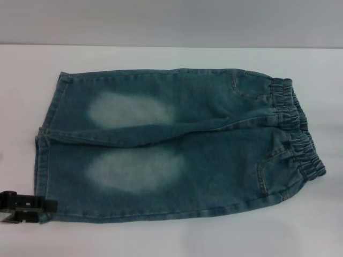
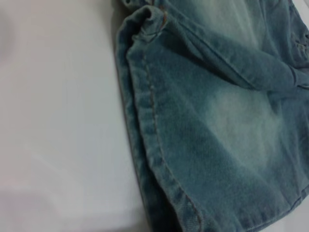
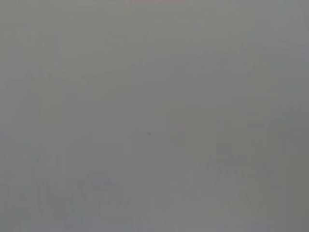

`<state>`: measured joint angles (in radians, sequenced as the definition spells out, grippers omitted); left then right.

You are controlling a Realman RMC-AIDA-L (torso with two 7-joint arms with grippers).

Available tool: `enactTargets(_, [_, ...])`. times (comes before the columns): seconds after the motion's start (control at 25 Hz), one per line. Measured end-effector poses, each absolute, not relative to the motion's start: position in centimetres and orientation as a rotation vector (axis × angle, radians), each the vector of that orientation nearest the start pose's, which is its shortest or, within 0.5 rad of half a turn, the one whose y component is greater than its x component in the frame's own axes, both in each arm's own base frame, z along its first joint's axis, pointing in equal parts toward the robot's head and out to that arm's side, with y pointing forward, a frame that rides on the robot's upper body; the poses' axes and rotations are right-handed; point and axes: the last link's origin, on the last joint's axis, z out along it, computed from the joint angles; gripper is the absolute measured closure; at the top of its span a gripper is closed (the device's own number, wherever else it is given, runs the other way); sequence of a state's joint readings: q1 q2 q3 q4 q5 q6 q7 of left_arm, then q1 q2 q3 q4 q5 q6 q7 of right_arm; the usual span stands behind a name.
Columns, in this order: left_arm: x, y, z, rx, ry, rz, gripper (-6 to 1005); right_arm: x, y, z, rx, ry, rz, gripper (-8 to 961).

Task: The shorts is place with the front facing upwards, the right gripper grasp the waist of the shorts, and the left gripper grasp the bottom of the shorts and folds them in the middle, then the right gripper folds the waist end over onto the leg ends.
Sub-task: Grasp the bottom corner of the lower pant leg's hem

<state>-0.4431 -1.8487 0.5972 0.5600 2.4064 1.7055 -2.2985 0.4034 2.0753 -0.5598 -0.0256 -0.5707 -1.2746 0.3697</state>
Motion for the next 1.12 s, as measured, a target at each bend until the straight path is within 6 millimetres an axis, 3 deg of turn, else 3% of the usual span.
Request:
enactTargets(0.84, [-34.5, 28.5, 6.2, -2.317, -2.046, -0.258, 172, 38.4, 30.5, 5.2, -1.2, 0.685, 0.773, 321])
enactTargets(1.12, [-34.5, 28.5, 6.2, -2.319, -2.046, -0.251, 229, 38.4, 30.5, 5.2, -1.2, 0.686, 0.773, 320])
